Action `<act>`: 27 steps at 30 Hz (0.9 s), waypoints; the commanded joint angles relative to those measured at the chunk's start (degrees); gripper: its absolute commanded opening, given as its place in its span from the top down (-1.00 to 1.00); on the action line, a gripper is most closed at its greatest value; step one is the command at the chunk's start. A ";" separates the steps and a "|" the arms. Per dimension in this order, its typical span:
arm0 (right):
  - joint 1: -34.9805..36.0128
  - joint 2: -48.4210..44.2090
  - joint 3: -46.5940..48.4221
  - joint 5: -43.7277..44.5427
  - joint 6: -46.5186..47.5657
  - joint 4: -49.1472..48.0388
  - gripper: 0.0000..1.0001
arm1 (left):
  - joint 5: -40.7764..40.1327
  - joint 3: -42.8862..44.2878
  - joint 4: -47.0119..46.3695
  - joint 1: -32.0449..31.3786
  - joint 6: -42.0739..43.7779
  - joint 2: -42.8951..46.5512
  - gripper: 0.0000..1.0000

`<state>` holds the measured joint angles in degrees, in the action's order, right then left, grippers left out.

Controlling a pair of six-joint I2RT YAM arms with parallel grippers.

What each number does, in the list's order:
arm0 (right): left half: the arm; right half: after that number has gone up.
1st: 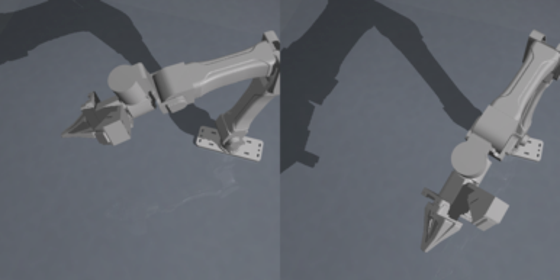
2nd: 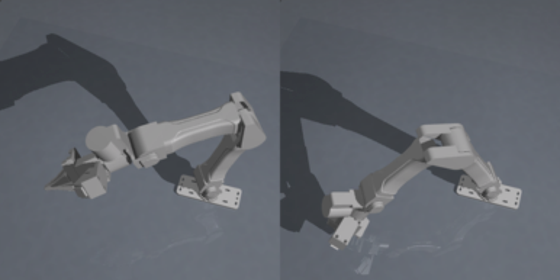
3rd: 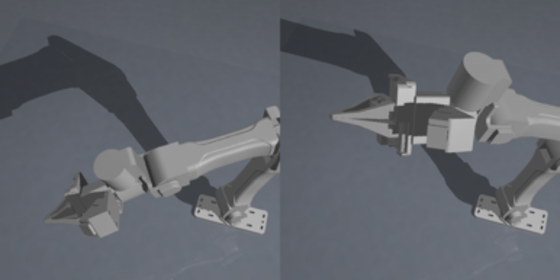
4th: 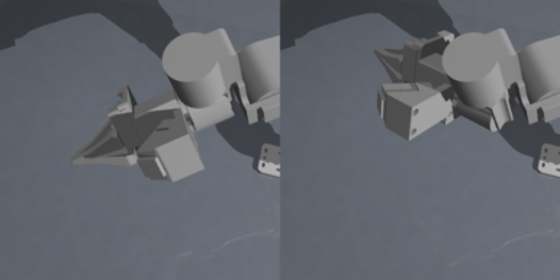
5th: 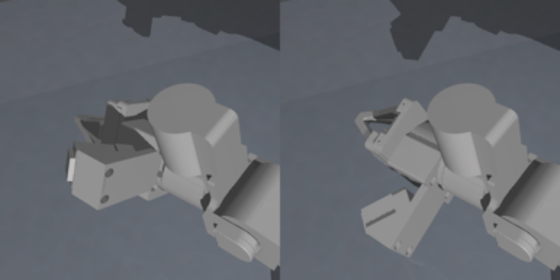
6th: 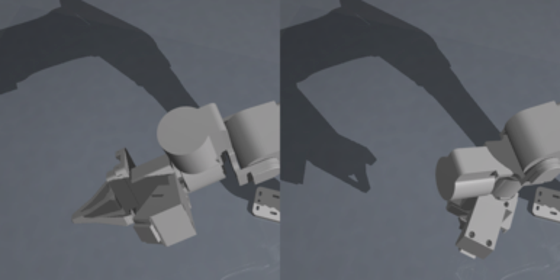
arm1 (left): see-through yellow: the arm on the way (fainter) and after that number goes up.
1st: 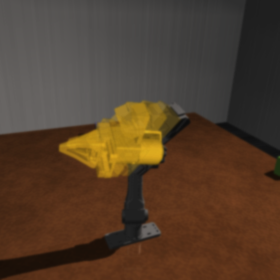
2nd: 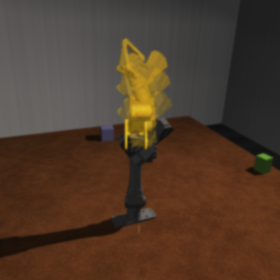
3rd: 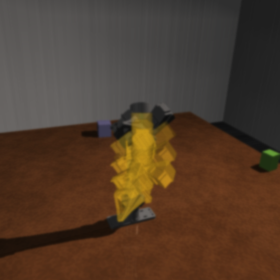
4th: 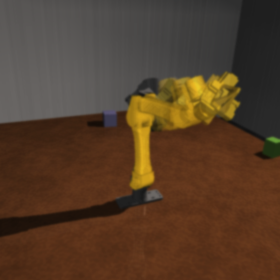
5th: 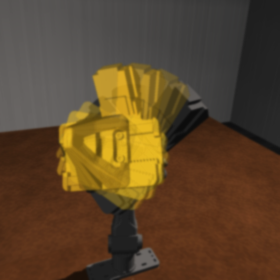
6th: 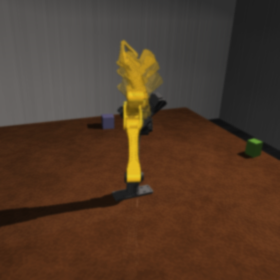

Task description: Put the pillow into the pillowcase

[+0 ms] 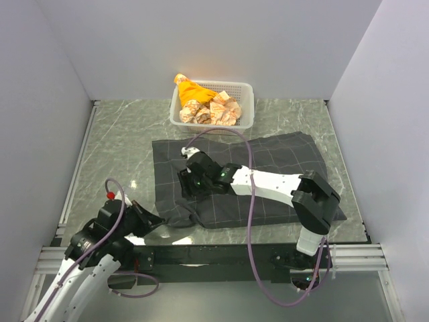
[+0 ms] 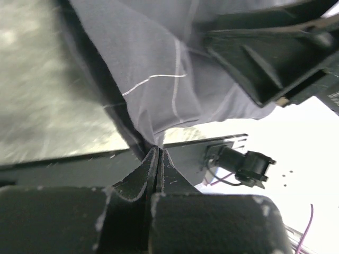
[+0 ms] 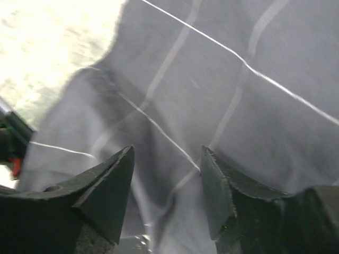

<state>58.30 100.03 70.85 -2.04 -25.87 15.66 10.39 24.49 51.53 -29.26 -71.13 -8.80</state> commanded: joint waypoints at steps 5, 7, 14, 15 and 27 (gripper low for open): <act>-2.31 -8.70 -8.09 6.70 -3.40 -0.45 -0.27 | -4.06 8.46 14.37 -0.19 -3.31 4.31 0.98; -3.28 -9.24 -10.11 8.10 -3.75 0.15 -0.30 | -5.20 11.27 15.44 -0.19 -2.70 3.09 0.96; -7.06 -12.83 -17.49 6.35 -4.72 -3.00 -0.31 | -7.23 16.38 17.38 -0.19 1.43 -3.15 0.48; -7.06 -13.01 -17.76 6.18 -4.54 -2.83 -0.31 | -7.05 16.64 16.86 -0.10 1.35 -3.85 0.41; -5.66 -22.50 -16.18 12.31 -5.50 2.35 -0.48 | -3.02 3.82 -20.12 -0.36 -0.93 -22.62 0.73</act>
<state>52.62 82.52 53.63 2.85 -30.48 13.98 5.23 31.68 51.46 -29.30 -71.70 -21.52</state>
